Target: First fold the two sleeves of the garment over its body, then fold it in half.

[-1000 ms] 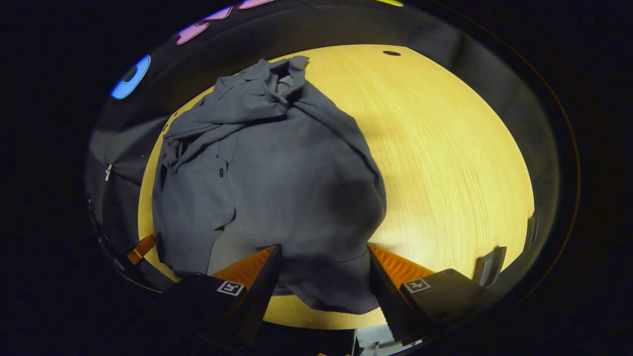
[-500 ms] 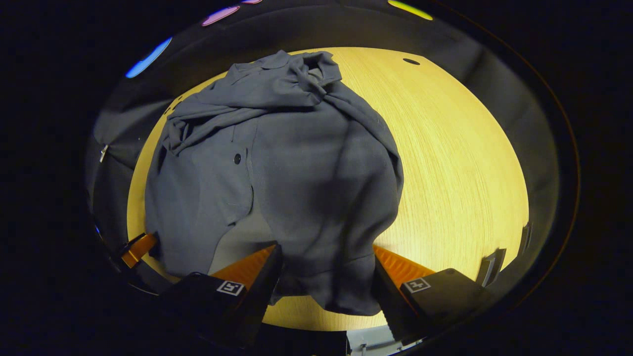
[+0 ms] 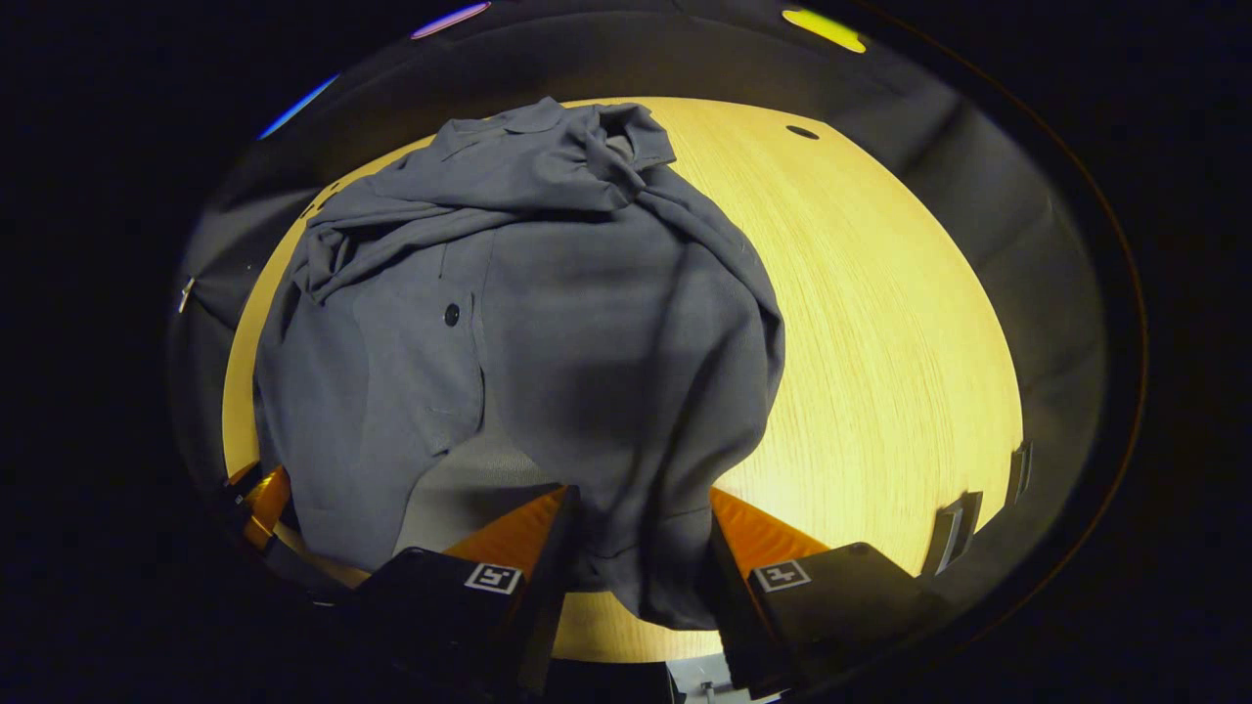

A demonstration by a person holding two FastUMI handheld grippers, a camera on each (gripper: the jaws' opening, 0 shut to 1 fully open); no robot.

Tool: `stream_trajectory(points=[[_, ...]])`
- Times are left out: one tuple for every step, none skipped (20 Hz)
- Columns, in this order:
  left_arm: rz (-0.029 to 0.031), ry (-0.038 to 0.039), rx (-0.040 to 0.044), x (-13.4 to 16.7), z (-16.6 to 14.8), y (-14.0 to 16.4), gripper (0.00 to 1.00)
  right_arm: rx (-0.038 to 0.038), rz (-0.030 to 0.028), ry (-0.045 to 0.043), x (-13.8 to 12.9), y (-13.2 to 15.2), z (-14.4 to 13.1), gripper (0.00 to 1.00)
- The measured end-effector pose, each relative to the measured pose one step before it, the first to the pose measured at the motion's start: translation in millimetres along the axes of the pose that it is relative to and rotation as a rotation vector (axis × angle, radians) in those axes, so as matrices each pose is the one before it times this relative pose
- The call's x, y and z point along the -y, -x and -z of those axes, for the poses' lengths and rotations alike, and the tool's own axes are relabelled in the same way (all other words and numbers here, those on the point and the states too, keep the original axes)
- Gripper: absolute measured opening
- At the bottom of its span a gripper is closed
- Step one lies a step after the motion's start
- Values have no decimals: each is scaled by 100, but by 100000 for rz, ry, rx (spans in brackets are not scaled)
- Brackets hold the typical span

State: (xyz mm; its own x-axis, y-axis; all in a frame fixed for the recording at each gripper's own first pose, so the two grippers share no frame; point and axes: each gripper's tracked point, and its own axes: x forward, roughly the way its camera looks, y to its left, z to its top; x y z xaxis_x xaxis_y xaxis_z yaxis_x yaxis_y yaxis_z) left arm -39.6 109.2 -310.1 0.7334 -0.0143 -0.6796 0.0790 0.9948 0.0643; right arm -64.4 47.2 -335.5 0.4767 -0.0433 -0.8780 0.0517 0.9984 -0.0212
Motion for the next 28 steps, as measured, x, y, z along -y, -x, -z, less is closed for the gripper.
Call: stream_trajectory(points=[[1437, -160, -23, 473, -160, -21, 38, 425, -61, -2013, 11, 71, -22, 50], [442, 384, 183, 265, -39, -161, 22, 183, -156, -692, -17, 67, 68, 30], [-31, 443, -107, 14, -149, 5, 18, -156, -2246, -730, -388, -50, -171, 39], [311, 167, -203, 3, -26, -205, 10, -33, -1222, -1020, -112, -83, -151, 27], [559, 738, -124, 172, -209, 8, 9, -880, -2149, 25, -207, 19, 111, 16], [278, 1258, -169, -41, -106, 46, 7, -182, -2211, -276, -33, -210, -1, 15], [178, 1561, -673, -38, -117, 21, 6, -349, -2034, -261, 64, 283, -106, 11], [250, 1584, -564, -5, -42, 104, 6, -248, -1812, -1801, 11, 173, -147, 11], [951, 1670, -399, 47, -194, 238, 6, -244, -1523, -3101, 67, 191, -169, 11], [1683, 1854, 302, 322, -420, 293, 6, 1231, -1919, -3033, -175, 295, -538, 10], [672, 1933, 764, 158, -505, 362, 6, 751, -1573, -1175, -109, 280, -457, 10], [372, 1991, 771, -82, -419, 399, 6, 378, -1180, 313, 23, 202, -343, 10], [390, 1942, 484, 32, -528, 496, 6, 668, -1180, 796, -90, 516, -365, 10], [411, 1631, 1030, 65, -482, 604, 6, 768, -1209, 460, -176, 444, -439, 10], [592, 1279, 1462, 275, -723, 523, 6, 601, -737, -264, -229, 565, -567, 10], [1005, 819, 1402, 426, -693, 352, 6, 1289, -763, -896, -225, 530, -563, 10], [1150, 480, 1559, 450, -861, 477, 6, 1957, -1350, -487, -387, 524, -862, 10], [1303, 376, 1760, 325, -972, 444, 6, 2086, -687, 407, -344, 428, -937, 10], [1009, 83, 1649, 555, -1064, 294, 6, 1888, -676, 1362, -417, 365, -952, 10], [638, 43, 1743, 257, -1077, 265, 6, 1901, -506, 1709, -335, 225, -976, 10], [657, 264, 1970, 364, -1252, 28, 6, 1751, -734, 1857, -298, 39, -1041, 10], [202, 198, 1843, 283, -1223, -80, 5, 1545, -422, 1698, -320, 89, -898, 10], [89, -196, 1655, 145, -1215, -134, 6, 1590, -271, 1632, -244, 5, -1049, 11], [-138, -398, 1799, 3, -1113, -31, 6, 1990, -305, 1131, -277, -41, -1036, 11], [81, -49, 1696, 49, -1304, -82, 6, 1537, -467, 804, -227, -92, -932, 11], [493, 181, 1473, 264, -1149, -133, 6, 1548, -457, 307, -94, -157, -939, 10], [396, 217, 1408, 167, -1116, -152, 6, 1519, -421, 97, -148, -100, -1086, 11], [273, 217, 1519, 80, -1025, -236, 6, 1562, -343, 3, -60, -54, -1099, 11]])
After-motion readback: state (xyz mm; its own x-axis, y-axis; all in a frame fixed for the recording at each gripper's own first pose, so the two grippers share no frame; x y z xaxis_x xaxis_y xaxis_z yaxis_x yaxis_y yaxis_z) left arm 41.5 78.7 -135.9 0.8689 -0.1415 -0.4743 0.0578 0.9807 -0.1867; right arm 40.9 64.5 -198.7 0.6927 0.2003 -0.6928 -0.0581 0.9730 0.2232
